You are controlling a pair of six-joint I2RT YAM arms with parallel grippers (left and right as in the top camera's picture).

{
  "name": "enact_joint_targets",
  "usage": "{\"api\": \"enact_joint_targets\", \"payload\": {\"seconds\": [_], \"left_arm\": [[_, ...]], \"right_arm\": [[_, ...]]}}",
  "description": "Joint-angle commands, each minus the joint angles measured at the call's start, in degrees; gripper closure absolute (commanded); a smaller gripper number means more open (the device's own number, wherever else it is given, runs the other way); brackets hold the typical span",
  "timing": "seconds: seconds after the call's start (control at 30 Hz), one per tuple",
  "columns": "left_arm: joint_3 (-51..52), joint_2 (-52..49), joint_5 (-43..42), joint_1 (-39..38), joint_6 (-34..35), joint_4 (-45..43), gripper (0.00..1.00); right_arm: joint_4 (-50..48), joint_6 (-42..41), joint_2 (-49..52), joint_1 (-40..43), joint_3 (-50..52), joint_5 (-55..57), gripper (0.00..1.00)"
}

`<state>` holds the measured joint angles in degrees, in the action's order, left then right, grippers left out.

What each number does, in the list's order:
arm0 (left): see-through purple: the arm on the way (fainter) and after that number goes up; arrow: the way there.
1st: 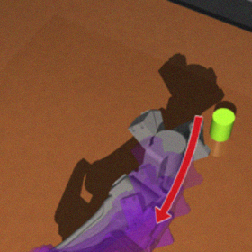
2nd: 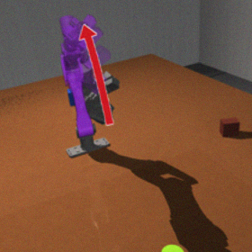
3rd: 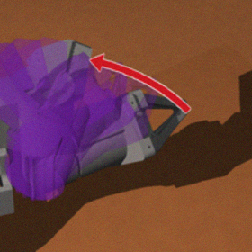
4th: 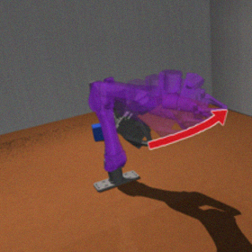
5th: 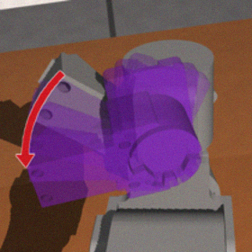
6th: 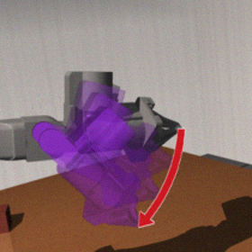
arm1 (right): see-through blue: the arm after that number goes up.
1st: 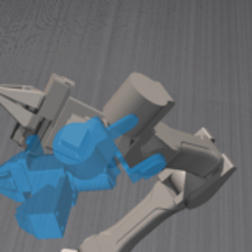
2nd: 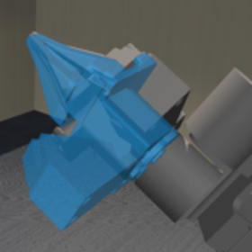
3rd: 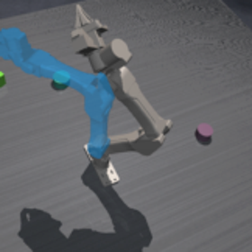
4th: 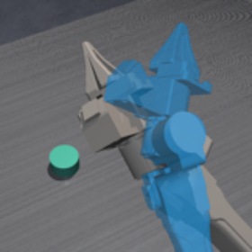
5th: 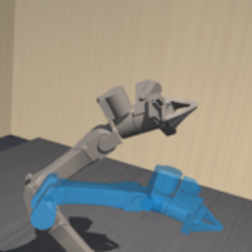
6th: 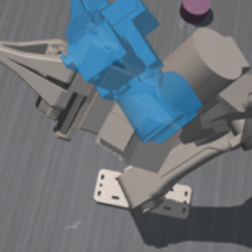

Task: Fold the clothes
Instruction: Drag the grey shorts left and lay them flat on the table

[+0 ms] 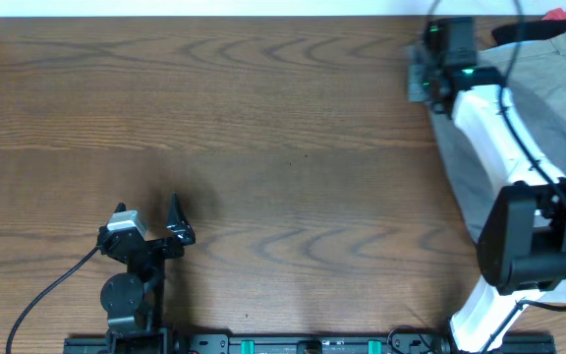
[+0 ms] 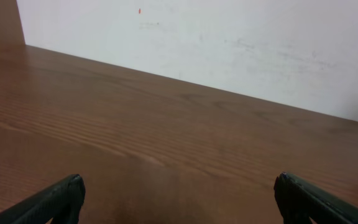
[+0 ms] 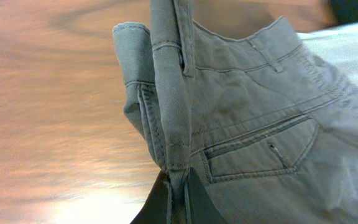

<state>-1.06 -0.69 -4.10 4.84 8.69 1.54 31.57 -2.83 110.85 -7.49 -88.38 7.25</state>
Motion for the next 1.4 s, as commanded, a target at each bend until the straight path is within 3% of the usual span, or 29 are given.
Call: {"api": "enact_joint_targets", "payload": {"seconds": [0.0,0.57,0.7,1.0,1.07,1.13,1.23,1.37], "left_arm": [[0.8,0.1,-0.6,0.3,-1.0,2.1,0.02],[0.8,0.1,-0.6,0.3,-1.0,2.1,0.02],[0.8,0.1,-0.6,0.3,-1.0,2.1,0.02],[0.8,0.1,-0.6,0.3,-1.0,2.1,0.02],[0.8,0.1,-0.6,0.3,-1.0,2.1,0.02],[0.8,0.1,-0.6,0.3,-1.0,2.1,0.02],[0.8,0.1,-0.6,0.3,-1.0,2.1,0.02],[0.8,0.1,-0.6,0.3,-1.0,2.1,0.02]], "right_arm": [[-0.3,-1.0,-0.7,-4.6,-0.1,-6.3,0.99],[-1.9,-5.2,0.3,-31.6,0.0,-24.6,0.98],[-5.0,-8.2,0.6,-37.1,0.0,-24.5,0.81],[-6.0,-10.7,-0.1,-36.4,-0.3,-24.2,0.80],[-3.6,-10.7,-1.0,-34.0,-0.5,-24.2,0.69],[-0.3,-11.0,-2.3,-30.3,-0.6,-24.2,0.67],[5.1,-12.5,-4.5,-24.0,-0.6,-24.2,0.36],[12.9,-14.1,-7.4,-15.0,-0.6,-24.5,0.11]]}}
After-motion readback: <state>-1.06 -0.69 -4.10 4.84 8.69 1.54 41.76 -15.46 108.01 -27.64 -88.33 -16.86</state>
